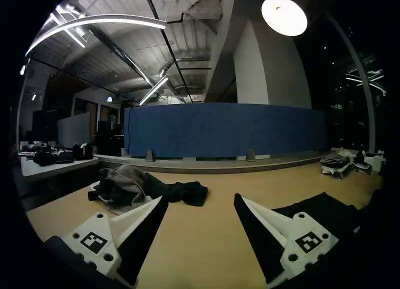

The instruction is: Fold towel

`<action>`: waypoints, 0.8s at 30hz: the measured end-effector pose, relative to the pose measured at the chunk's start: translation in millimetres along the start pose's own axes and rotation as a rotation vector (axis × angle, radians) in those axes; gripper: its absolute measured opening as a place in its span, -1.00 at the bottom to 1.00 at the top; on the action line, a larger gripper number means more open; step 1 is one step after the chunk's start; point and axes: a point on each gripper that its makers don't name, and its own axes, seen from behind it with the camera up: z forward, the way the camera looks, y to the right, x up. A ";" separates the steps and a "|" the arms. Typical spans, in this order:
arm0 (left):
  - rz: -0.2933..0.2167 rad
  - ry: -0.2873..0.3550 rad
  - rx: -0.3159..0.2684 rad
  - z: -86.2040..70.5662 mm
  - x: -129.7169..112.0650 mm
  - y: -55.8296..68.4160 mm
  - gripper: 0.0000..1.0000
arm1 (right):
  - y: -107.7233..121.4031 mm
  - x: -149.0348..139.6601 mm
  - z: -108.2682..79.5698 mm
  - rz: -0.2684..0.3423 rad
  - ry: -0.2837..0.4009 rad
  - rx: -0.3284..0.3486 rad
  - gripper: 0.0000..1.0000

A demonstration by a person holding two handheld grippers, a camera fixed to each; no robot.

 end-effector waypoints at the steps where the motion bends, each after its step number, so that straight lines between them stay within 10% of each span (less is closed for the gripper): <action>1: 0.001 0.001 0.001 0.0 -0.6 -0.1 0.95 | 1.0 0.2 -0.4 -0.002 0.000 -0.002 1.00; 11: 0.000 0.035 0.011 0.2 44.4 -3.9 0.96 | -1.1 38.3 -8.1 0.002 0.018 -0.002 1.00; 24: -0.004 0.057 -0.004 -8.4 170.8 5.6 0.95 | -1.5 153.2 -20.5 -0.007 0.001 0.012 1.00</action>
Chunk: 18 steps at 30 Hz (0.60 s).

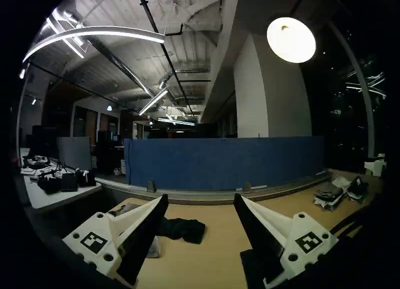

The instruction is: Fold towel

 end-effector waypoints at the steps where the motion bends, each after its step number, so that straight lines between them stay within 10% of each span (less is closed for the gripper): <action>1: -0.002 -0.001 -0.001 0.1 6.8 1.5 0.95 | 0.6 6.9 -0.7 -0.002 -0.001 -0.002 1.00; 18: -0.020 -0.010 -0.018 3.1 66.2 10.0 0.95 | 7.2 72.1 -6.5 -0.002 0.029 -0.011 1.00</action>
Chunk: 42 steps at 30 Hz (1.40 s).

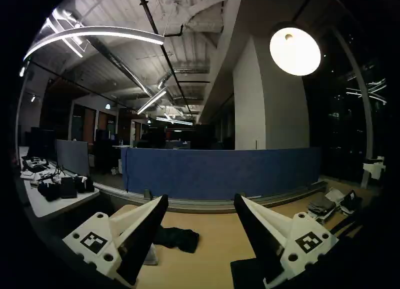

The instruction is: Fold towel

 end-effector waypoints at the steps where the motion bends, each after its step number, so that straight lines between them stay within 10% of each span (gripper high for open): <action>1: 0.002 -0.004 -0.003 -0.2 0.9 0.4 0.95 | -0.7 0.9 0.5 0.000 -0.001 0.002 1.00; 14: 0.020 -0.101 -0.127 -4.2 -9.0 25.6 0.95 | -14.0 -2.1 0.1 -0.023 -0.068 0.070 1.00; 30: 0.143 -0.410 -0.541 -49.3 -66.8 83.1 0.95 | -90.4 -59.9 -52.3 -0.131 -0.489 0.501 1.00; 42: 0.224 -0.501 -0.640 -73.2 -107.5 100.2 0.95 | -104.9 -89.6 -74.2 -0.231 -0.585 0.600 1.00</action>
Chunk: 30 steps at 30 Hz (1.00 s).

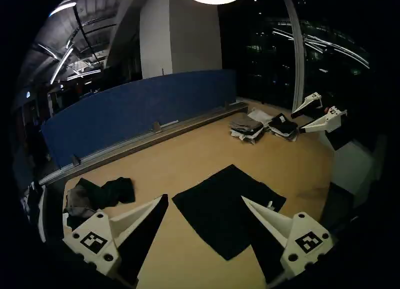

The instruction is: Fold towel

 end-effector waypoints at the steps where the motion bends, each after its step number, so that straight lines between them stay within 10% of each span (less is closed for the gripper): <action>1: 0.002 -0.005 -0.001 1.4 -3.5 0.5 0.95 | -1.3 -2.5 1.7 -0.003 -0.004 0.003 1.00; 30: 0.013 -0.218 -0.115 49.2 -165.1 55.6 0.95 | -53.1 -125.2 77.7 -0.009 -0.105 0.073 1.00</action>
